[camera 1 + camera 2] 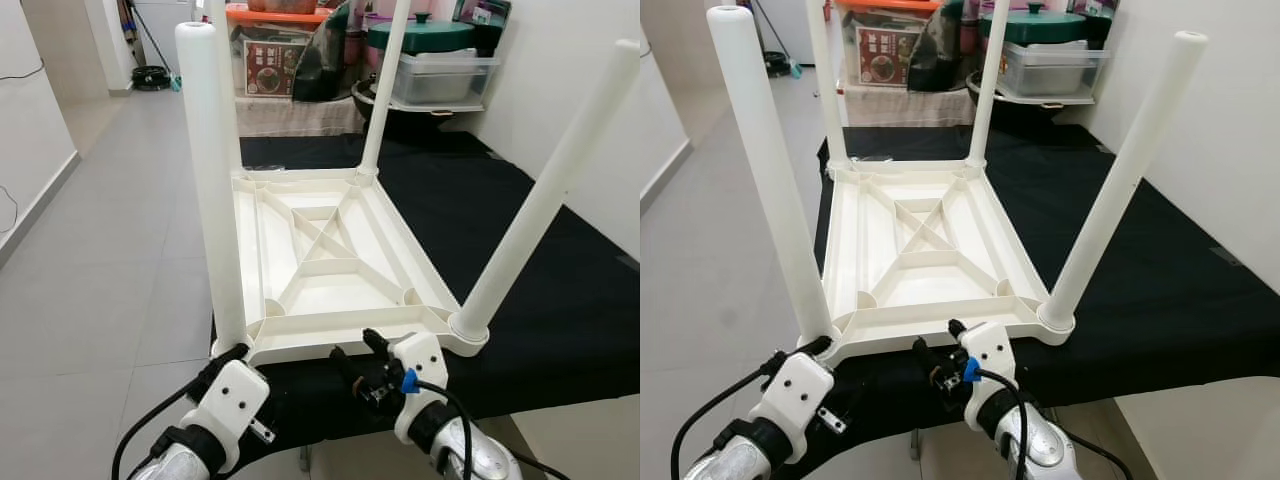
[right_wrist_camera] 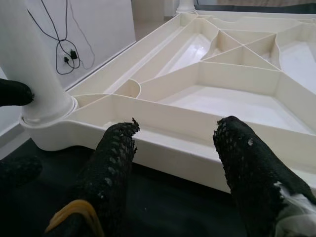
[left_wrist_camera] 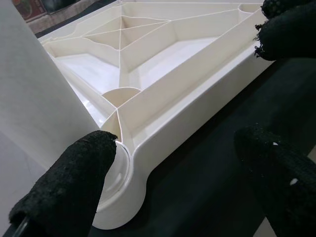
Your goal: Building children table
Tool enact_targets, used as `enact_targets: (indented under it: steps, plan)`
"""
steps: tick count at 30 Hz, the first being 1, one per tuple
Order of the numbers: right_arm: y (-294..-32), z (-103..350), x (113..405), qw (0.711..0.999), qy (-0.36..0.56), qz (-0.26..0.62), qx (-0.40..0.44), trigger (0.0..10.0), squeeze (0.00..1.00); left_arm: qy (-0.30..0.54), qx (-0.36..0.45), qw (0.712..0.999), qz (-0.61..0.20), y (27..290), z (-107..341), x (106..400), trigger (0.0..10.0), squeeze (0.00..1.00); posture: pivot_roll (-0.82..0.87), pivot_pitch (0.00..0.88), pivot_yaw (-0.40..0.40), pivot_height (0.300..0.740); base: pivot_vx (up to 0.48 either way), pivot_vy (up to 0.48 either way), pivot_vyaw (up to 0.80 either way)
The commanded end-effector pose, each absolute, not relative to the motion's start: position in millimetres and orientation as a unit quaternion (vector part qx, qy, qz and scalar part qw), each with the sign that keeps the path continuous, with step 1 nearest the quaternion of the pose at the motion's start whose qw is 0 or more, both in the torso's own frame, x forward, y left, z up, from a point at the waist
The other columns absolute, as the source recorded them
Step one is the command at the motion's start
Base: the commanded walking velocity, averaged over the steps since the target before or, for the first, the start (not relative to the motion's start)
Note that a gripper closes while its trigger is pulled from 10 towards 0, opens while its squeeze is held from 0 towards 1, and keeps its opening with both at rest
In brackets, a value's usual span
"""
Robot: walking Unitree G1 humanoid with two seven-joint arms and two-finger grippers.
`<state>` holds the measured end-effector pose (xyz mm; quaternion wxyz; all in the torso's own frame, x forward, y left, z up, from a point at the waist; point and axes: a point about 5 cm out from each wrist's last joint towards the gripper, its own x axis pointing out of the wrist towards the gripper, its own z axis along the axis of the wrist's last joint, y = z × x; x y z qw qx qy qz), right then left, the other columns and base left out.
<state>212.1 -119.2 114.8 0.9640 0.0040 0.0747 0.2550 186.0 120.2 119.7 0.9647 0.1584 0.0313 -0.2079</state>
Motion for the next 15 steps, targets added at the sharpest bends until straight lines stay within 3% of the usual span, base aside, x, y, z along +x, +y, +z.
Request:
enact_targets:
  steps: [1, 6, 15]
  plan:
    - [-120.4, 115.4, 212.3, 0.965, 0.071, 0.252, 0.010, 10.0, 0.00, 0.048, 0.162, 0.963, -0.212, 119.0, 113.1, 186.4, 10.0, 0.00, 0.04, 0.034, -0.060, 0.740, 0.000, 0.000, 0.00]
    - [-121.2, 112.1, 214.2, 0.966, 0.084, 0.244, 0.020, 10.0, 0.00, 0.057, 0.167, 0.961, -0.212, 119.4, 110.5, 186.8, 10.0, 0.00, 0.04, 0.037, -0.061, 0.740, 0.000, 0.000, 0.00]
    - [-120.3, 111.0, 212.1, 0.964, 0.084, 0.252, 0.021, 10.0, 0.00, 0.060, 0.168, 0.961, -0.210, 119.9, 109.0, 185.2, 10.0, 0.00, 0.04, 0.020, -0.062, 0.740, -0.380, 0.000, 0.00]
